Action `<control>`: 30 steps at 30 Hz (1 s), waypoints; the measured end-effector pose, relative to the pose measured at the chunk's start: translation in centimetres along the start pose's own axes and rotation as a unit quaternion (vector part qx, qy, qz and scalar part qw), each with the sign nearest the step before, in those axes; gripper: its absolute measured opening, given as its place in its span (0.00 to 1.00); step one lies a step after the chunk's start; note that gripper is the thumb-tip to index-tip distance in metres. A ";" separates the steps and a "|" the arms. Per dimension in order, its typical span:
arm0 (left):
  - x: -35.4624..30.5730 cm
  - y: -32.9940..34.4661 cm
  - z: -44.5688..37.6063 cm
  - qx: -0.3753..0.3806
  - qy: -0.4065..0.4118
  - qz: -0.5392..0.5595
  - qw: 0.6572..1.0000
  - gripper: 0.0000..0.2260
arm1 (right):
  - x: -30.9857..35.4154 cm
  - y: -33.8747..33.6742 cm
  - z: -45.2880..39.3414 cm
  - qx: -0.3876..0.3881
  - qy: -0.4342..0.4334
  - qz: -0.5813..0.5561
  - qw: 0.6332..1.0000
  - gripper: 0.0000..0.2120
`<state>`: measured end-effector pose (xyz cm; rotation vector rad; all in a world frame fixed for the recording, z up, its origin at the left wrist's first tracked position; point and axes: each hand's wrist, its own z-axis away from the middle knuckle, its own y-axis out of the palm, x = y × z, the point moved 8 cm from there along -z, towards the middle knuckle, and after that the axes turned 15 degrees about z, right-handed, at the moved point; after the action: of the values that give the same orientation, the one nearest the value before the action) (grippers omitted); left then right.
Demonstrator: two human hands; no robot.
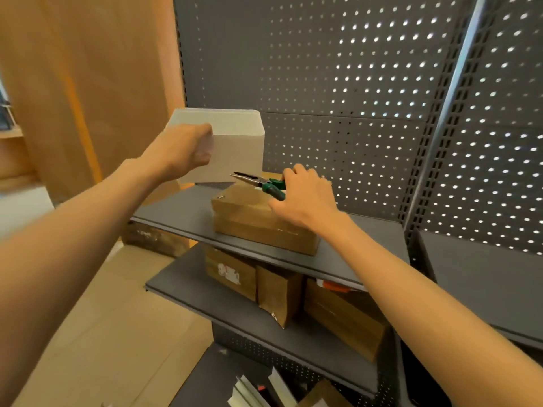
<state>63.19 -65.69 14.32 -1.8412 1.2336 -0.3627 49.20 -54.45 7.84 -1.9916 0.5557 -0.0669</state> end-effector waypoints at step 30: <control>17.6 7.5 -10.4 0.064 0.030 0.020 0.997 0.09 | 1.1 7.4 -11.4 0.042 0.134 -0.006 0.990 0.22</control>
<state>60.16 -86.99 10.70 -1.7043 1.2576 -0.4670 44.37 -67.13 6.68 -1.9158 0.6997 -0.3639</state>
